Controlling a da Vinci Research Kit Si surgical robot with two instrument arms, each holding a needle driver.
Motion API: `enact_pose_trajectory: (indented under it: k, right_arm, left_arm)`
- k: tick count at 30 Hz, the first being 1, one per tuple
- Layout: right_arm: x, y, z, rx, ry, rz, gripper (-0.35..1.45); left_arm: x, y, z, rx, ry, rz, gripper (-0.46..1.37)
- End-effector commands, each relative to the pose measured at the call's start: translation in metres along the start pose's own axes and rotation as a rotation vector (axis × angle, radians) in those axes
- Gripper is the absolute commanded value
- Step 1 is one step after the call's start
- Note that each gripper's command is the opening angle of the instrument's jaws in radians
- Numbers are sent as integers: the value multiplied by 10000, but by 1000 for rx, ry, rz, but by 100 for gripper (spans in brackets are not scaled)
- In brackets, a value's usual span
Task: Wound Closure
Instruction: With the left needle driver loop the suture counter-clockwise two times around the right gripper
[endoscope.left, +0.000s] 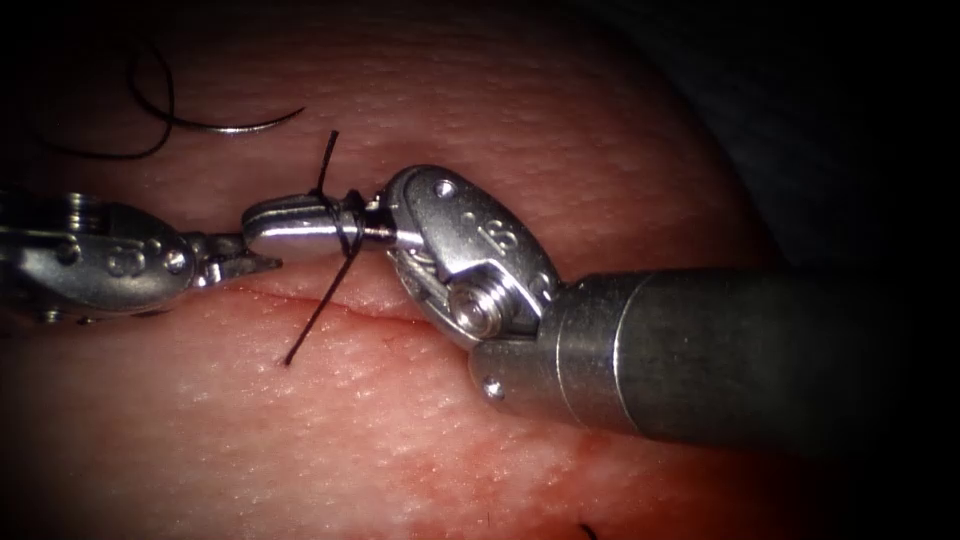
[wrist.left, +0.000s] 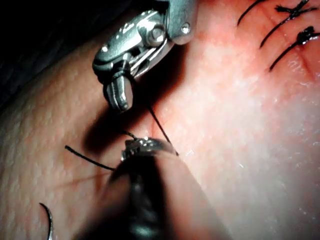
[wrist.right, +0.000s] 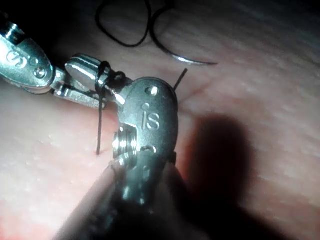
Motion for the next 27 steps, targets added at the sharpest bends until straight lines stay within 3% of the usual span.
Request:
enact_pose_trajectory:
  k: [1,7,10,12,16,22,27]
  right_arm:
    - [1,0,2,-19,10,-1,-35]
    - [4,3,4,-126,14,-10,-35]
    - [3,3,5,-198,9,-26,9]
    - [2,3,7,-268,4,-42,65]
    - [1,3,7,-344,-55,-65,103]
    - [-13,-1,3,-434,-153,-99,110]
    - [-25,-1,-5,-492,-194,-87,106]
  left_arm:
    - [-2,2,2,-4,3,0,-35]
    - [-3,15,11,-7,-6,0,-35]
    - [3,21,12,-8,-7,0,-35]
    - [9,26,12,-11,-10,8,-35]
    - [16,34,12,-12,-12,16,-35]
    - [19,41,6,-16,-13,13,-35]
    - [20,42,-2,-10,-23,11,-35]
